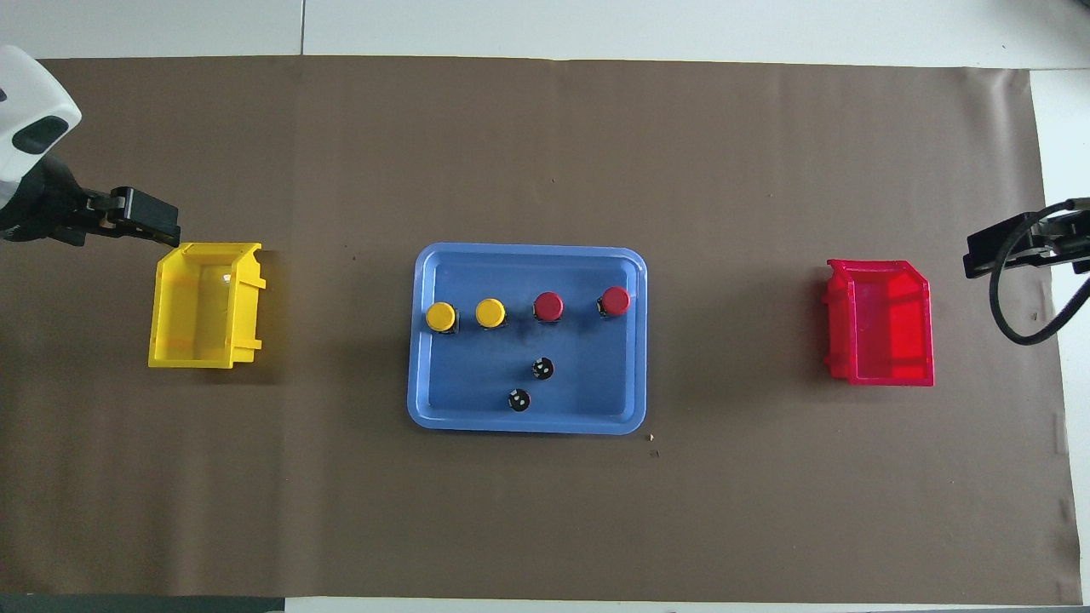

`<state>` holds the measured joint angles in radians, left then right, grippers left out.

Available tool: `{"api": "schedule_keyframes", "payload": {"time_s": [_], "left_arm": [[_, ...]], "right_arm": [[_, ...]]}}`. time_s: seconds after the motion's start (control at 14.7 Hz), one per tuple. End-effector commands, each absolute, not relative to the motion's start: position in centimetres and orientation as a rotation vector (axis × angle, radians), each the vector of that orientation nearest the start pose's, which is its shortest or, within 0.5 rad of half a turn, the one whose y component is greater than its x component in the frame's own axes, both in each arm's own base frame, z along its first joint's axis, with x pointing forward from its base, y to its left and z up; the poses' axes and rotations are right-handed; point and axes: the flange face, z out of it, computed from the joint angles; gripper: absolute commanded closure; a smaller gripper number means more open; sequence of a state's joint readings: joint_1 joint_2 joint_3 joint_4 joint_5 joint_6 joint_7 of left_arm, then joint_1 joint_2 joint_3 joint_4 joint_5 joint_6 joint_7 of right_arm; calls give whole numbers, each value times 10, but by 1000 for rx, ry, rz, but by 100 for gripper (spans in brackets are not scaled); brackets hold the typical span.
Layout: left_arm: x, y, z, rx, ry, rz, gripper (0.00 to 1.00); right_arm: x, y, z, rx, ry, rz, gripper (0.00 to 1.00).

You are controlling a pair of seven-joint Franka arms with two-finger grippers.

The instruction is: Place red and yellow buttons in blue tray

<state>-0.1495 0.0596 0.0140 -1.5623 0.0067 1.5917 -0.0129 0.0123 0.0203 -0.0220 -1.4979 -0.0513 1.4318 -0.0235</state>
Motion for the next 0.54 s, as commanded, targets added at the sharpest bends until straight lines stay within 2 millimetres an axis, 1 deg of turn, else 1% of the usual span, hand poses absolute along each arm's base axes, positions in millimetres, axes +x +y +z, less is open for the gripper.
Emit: {"api": "schedule_keyframes", "payload": {"time_s": [0.0, 0.07, 0.2, 0.48], "left_arm": [[564, -56, 612, -3130, 233, 79, 0], [563, -55, 614, -3128, 238, 94, 0], [556, -55, 628, -3132, 243, 75, 0], [548, -58, 637, -3131, 255, 68, 0]], "right_arm": [[545, -10, 639, -3190, -50, 139, 0], [545, -11, 639, -3187, -48, 142, 0], [546, -12, 638, -3185, -43, 139, 0], [545, -11, 637, -3180, -49, 151, 0]]}}
